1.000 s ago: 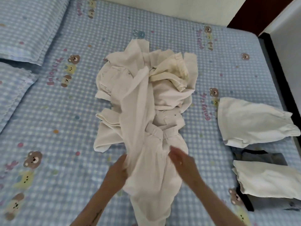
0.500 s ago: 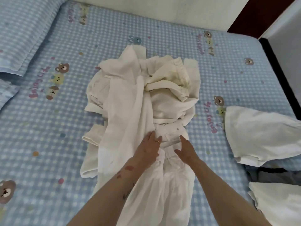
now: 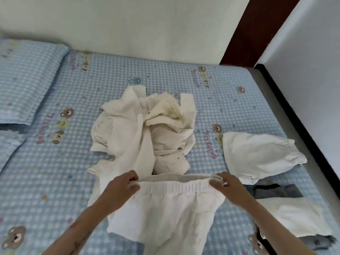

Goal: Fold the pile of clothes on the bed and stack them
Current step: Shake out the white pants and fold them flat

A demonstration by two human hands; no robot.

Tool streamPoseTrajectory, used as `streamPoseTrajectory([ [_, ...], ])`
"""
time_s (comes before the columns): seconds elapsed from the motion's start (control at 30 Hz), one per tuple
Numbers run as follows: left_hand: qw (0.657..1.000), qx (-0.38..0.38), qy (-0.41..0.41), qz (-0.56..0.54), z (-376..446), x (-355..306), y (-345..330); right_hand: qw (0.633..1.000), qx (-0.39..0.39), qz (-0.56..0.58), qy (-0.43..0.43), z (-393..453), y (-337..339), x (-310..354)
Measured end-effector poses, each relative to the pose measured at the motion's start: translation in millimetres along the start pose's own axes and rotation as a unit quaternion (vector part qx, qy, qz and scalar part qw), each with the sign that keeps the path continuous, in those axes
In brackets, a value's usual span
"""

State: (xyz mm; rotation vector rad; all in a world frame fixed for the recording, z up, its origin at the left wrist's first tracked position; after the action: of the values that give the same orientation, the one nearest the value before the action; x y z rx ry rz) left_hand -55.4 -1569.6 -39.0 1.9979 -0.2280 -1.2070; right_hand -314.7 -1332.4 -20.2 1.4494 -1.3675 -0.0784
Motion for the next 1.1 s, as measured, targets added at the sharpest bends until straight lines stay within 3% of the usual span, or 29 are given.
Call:
streamPoseTrajectory([
  [0.17, 0.992, -0.103, -0.037, -0.057, -49.1, -92.9, 79.6, 0.992, -0.058, 0.057, 0.092, -71.8, 84.2, 65.4],
  [0.27, 0.988, -0.123, -0.068, -0.063, -76.4, -148.8, 126.3, 0.984, -0.062, 0.087, 0.143, -111.6, 136.1, 100.6],
  [0.47, 0.983, -0.139, -0.122, -0.003, -133.5, -241.1, 205.7, 0.969, 0.089, 0.092, 0.213, -179.1, 211.1, 152.0],
  [0.53, 0.976, -0.167, -0.137, 0.003, -150.9, -272.3, 228.7, 0.964, 0.100, 0.097, 0.228, -197.2, 234.1, 164.6],
  [0.67, 0.949, -0.280, -0.141, -0.036, -177.8, -322.1, 267.7, 0.958, 0.002, 0.134, 0.255, -217.0, 279.4, 189.7],
  [0.87, 0.887, -0.438, -0.083, -0.119, -185.5, -367.3, 266.4, 0.922, -0.221, 0.241, 0.207, -231.5, 303.1, 222.8],
  [1.0, 0.863, -0.450, -0.082, -0.214, -182.0, -394.9, 244.5, 0.893, -0.282, 0.284, 0.207, -251.8, 294.1, 246.3],
  [1.1, 0.864, -0.418, -0.120, -0.255, -178.5, -424.4, 223.7, 0.883, -0.268, 0.292, 0.251, -270.3, 277.6, 271.1],
])
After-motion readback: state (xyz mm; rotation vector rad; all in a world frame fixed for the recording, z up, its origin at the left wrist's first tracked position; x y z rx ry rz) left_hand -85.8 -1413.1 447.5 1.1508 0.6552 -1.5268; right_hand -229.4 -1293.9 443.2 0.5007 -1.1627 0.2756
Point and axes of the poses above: each hand's wrist, its own z-axis towards the middle knuckle, its own y-axis out of the back of the hand, x = y × z, the point moved 6 cm from there along z, towards the middle knuckle, and after that the axes turned 6 degrees about -y, right-handed, at the moved point
